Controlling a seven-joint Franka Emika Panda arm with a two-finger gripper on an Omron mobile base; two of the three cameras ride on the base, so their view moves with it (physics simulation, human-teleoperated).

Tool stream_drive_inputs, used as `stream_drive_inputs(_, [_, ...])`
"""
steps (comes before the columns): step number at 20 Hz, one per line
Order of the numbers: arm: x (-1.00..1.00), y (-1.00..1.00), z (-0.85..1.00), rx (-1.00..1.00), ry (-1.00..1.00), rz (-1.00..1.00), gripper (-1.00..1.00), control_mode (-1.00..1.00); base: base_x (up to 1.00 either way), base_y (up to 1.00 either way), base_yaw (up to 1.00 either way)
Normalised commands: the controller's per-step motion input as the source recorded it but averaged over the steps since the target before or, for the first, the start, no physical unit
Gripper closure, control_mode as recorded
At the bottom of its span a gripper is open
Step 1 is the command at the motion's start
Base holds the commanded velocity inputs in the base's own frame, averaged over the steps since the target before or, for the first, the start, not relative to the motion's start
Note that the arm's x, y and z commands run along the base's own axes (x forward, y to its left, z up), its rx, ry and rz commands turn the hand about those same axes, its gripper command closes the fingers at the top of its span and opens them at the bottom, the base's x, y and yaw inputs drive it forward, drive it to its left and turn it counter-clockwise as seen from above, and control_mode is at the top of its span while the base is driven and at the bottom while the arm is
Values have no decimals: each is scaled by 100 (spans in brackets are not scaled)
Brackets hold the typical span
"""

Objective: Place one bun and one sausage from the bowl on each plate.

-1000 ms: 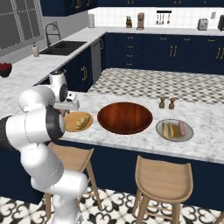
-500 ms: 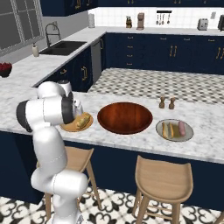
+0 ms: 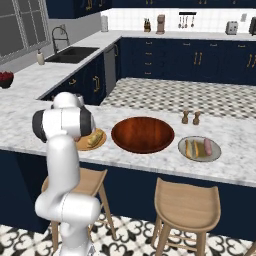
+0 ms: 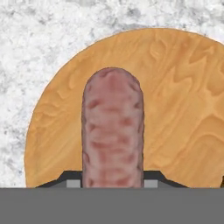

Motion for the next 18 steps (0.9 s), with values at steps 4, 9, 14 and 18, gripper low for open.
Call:
stream_drive_inputs(4, [17,0,-36,0,0,0,100,-100,0,0,0])
stream_drive_inputs(9, [32,0,-11,0,0,0,100,-100,0,0,0])
stream_drive_inputs(14, [35,0,-27,0,0,0,100,-100,0,0,0])
stream_drive_inputs(18, [12,0,-25,0,0,0,-100,-100,0,0,0])
